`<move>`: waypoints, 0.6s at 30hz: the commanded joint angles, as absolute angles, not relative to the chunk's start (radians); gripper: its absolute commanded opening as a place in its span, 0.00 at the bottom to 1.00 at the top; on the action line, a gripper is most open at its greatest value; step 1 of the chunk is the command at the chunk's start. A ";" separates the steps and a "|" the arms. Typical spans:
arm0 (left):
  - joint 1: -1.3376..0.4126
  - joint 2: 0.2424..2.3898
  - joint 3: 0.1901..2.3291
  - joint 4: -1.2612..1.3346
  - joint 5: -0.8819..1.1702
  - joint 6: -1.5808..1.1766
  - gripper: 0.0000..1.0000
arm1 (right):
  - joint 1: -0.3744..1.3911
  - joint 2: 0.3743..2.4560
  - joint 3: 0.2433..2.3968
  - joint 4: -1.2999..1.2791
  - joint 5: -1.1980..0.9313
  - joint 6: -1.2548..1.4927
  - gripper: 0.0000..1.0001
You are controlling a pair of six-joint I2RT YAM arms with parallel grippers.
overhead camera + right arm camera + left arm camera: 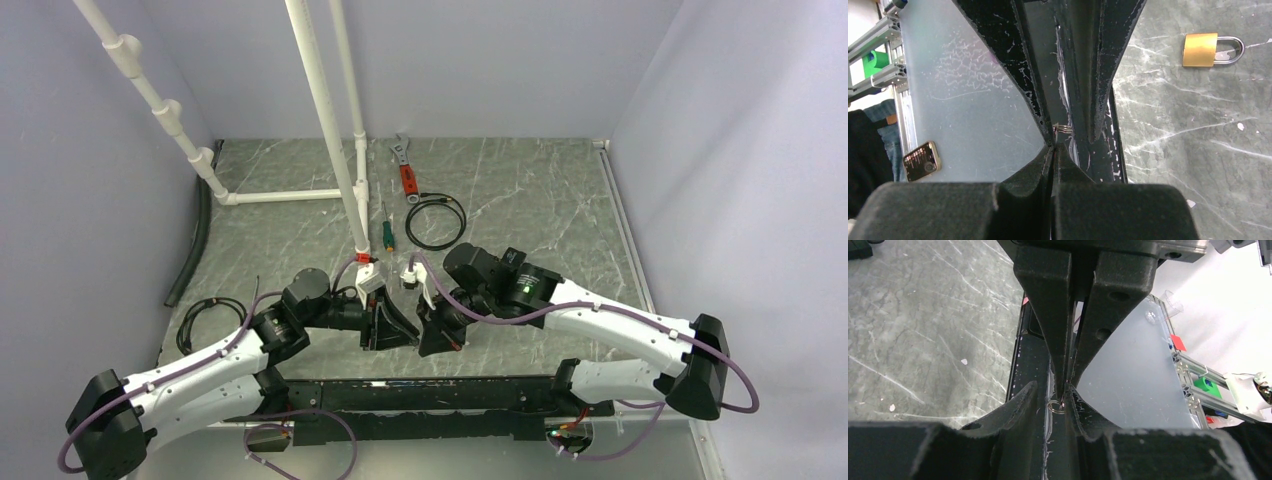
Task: Unlock with the key
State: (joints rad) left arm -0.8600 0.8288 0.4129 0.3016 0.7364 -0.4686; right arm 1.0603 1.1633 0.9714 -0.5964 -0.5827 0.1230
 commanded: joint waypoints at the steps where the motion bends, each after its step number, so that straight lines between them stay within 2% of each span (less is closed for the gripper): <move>1: -0.867 0.813 0.406 0.369 0.778 -0.491 0.32 | 1.064 1.125 1.005 -0.550 -0.600 0.102 0.00; 18: -0.872 0.852 0.402 0.373 0.777 -0.501 0.19 | 1.063 1.111 1.009 -0.513 -0.558 0.137 0.00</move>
